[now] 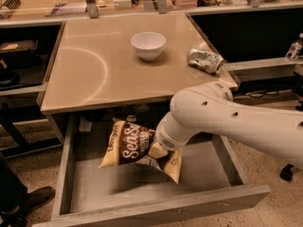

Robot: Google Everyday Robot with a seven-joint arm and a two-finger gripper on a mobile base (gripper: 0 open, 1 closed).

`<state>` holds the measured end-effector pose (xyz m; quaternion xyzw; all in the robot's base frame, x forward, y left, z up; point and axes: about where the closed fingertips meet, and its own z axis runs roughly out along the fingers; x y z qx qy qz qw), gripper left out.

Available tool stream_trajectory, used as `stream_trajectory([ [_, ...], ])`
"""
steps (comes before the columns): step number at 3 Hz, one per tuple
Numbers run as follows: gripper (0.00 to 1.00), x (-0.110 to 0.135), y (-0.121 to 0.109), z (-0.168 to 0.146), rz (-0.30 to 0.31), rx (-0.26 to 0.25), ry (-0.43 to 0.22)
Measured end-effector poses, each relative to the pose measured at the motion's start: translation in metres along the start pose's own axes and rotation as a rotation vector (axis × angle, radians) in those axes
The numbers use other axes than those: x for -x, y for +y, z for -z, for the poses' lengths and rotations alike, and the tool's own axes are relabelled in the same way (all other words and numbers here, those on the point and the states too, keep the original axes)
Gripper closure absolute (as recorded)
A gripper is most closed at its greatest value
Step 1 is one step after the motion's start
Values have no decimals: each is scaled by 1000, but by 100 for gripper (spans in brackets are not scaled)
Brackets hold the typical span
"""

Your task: Pick brown chip bag from top drawer and place on counter

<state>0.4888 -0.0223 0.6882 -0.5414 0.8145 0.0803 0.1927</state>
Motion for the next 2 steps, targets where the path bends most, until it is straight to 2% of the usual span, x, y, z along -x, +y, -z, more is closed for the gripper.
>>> stream_trajectory([
  [1, 100, 11, -3, 33, -13, -24, 10],
  [2, 100, 24, 3, 67, -1, -51, 22],
])
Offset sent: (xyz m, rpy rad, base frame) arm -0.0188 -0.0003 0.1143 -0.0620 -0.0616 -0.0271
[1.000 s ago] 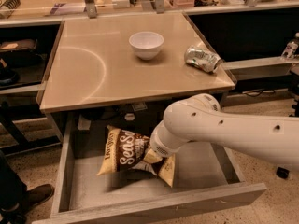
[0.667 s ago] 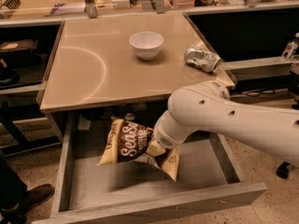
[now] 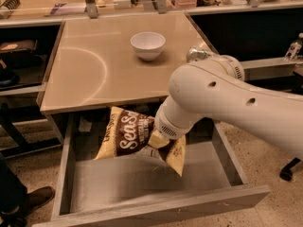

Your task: Pick brown chip bag from top drawer and place on counter

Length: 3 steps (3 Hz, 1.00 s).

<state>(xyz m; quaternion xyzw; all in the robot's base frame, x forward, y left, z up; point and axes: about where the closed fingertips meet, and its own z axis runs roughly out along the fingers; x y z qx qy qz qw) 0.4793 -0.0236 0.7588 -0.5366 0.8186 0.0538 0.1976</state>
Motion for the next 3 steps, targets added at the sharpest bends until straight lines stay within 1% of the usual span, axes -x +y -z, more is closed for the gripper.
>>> stream_trajectory([
  [1, 100, 2, 9, 31, 23, -27, 44],
  [2, 100, -6, 19, 54, 26, -37, 95],
  [3, 100, 13, 22, 75, 77, -78, 91],
])
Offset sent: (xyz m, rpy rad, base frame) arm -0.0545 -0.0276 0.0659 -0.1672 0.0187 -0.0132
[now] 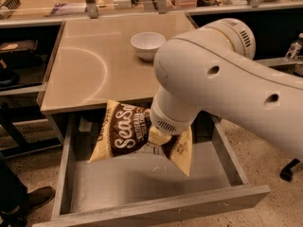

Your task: Pick brown chip bag from top drawer and place on counter

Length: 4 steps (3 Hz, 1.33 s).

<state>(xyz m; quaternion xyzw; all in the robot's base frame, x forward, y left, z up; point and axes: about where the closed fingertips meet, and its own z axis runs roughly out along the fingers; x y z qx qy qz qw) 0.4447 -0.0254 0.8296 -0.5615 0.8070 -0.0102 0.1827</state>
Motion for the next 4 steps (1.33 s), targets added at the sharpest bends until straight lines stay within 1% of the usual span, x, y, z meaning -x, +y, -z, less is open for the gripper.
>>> stream_trajectory([
  [1, 100, 27, -12, 12, 49, -24, -26],
  [2, 100, 53, -35, 17, 71, -40, -53],
  [4, 100, 87, -92, 27, 58, -71, -65],
])
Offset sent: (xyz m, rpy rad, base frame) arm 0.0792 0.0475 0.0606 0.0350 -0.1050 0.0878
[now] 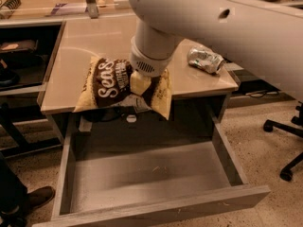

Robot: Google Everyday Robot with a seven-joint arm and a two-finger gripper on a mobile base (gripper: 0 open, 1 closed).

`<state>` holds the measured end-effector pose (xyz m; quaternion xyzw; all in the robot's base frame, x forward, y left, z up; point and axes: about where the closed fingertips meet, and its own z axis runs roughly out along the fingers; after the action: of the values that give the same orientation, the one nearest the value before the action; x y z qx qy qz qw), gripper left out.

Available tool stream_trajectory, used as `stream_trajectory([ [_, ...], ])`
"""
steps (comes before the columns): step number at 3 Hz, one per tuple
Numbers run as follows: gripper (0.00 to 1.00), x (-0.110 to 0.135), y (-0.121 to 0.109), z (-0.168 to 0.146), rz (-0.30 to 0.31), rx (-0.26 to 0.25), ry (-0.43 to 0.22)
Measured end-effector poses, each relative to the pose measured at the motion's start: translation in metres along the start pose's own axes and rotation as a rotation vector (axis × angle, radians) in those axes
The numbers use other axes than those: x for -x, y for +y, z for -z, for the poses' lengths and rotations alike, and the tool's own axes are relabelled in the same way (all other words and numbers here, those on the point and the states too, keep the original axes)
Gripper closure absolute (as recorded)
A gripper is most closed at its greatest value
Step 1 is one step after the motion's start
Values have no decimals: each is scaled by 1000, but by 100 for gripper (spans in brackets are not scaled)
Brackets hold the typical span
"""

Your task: Pick brown chip bag from top drawer and place on counter

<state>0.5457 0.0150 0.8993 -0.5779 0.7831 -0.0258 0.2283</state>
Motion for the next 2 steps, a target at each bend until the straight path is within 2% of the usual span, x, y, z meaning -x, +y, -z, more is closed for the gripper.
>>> stream_trajectory([
  [2, 100, 44, -40, -26, -6, 41, -10],
])
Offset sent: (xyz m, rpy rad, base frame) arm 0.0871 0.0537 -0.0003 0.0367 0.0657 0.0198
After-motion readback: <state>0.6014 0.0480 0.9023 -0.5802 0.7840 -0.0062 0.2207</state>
